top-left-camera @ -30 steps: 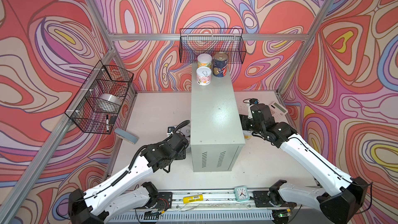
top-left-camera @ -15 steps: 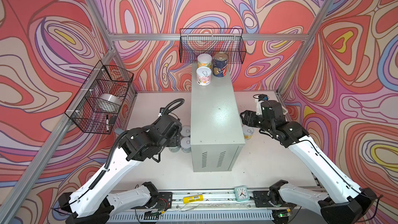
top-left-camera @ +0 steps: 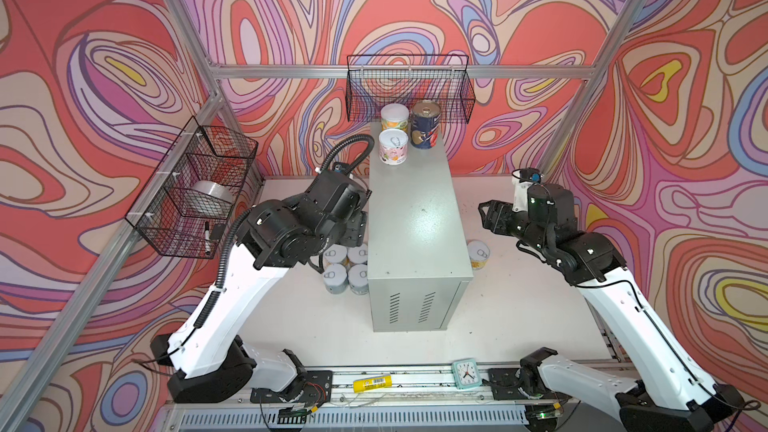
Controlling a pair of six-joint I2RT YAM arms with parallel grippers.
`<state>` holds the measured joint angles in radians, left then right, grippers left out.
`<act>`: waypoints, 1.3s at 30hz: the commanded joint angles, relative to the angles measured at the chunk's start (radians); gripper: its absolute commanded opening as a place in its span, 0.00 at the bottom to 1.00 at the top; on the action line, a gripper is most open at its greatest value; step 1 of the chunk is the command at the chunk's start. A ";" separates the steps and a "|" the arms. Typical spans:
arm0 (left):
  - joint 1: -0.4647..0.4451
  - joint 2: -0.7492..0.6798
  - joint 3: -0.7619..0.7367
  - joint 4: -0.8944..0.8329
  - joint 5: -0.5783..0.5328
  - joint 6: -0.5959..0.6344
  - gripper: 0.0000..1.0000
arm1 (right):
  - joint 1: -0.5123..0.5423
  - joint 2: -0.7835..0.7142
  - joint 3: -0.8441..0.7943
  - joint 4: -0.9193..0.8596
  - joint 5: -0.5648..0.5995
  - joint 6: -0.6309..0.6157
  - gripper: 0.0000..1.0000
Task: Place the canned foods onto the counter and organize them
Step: 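Carry the held can over the cabinet with the left gripper while the right arm rises, then lower the can onto the cabinet top near the pink can and open the left gripper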
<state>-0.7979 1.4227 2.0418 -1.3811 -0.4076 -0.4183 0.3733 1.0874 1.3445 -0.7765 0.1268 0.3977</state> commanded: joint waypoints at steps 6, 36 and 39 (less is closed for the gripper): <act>-0.030 0.164 0.324 -0.023 0.012 0.142 0.00 | -0.004 -0.011 0.066 -0.045 0.052 -0.025 0.76; -0.054 0.517 0.606 0.097 0.154 0.232 0.00 | -0.004 0.046 0.233 -0.094 -0.072 -0.100 0.78; -0.054 0.532 0.611 0.096 0.152 0.232 0.08 | -0.004 0.047 0.239 -0.101 -0.092 -0.104 0.78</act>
<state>-0.8501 1.9423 2.6228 -1.3327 -0.2329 -0.2024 0.3733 1.1355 1.5558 -0.8566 0.0662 0.3153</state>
